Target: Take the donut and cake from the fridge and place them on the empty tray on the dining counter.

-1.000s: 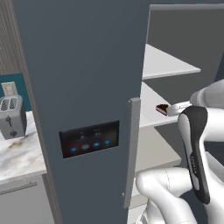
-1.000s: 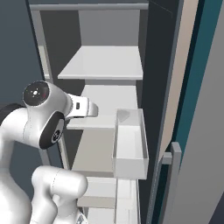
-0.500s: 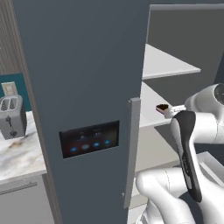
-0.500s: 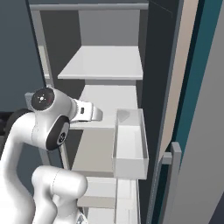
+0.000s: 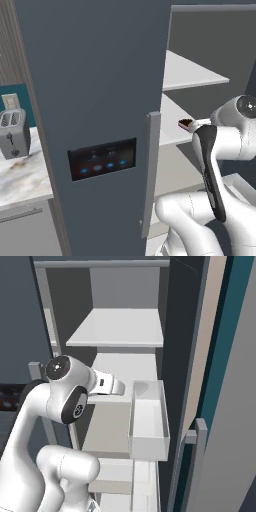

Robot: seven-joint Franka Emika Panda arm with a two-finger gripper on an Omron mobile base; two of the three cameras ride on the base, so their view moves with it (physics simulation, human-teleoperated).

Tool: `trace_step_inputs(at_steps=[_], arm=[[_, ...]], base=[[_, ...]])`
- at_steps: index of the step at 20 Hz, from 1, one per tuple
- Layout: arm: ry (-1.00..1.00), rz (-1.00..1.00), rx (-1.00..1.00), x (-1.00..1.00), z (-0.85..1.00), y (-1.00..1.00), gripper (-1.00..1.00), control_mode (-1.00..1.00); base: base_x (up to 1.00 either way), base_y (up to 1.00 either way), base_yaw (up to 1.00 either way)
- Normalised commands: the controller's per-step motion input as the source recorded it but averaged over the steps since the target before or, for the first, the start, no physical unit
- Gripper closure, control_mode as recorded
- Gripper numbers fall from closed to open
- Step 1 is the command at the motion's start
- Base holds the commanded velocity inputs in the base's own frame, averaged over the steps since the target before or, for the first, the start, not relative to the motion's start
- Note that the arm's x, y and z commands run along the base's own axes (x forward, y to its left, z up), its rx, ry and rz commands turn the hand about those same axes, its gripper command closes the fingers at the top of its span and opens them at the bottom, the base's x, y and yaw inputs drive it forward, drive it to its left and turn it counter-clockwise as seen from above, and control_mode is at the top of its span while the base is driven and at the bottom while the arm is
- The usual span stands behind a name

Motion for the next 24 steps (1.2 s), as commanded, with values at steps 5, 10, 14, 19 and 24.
trace_step_inputs(at_steps=[5, 10, 14, 19, 24], arm=[[0.12, -0.01, 0.00, 0.34, 0.00, 0.00, -1.00, -1.00], [0.06, 0.00, 0.00, 0.25, -0.17, -0.01, -1.00, -1.00], [0.00, 0.00, 0.00, 0.22, -0.27, -0.04, -1.00, -1.00], [0.00, 0.00, 0.00, 0.20, -0.37, -0.04, -1.00, -1.00], [-0.06, 0.00, 0.00, 0.12, -0.25, -0.09, -1.00, -1.00]], base=[[0.00, 0.00, 0.00], [0.00, 0.00, 0.00], [0.00, 0.00, 0.00], [0.00, 0.00, 0.00], [0.00, 0.00, 0.00]])
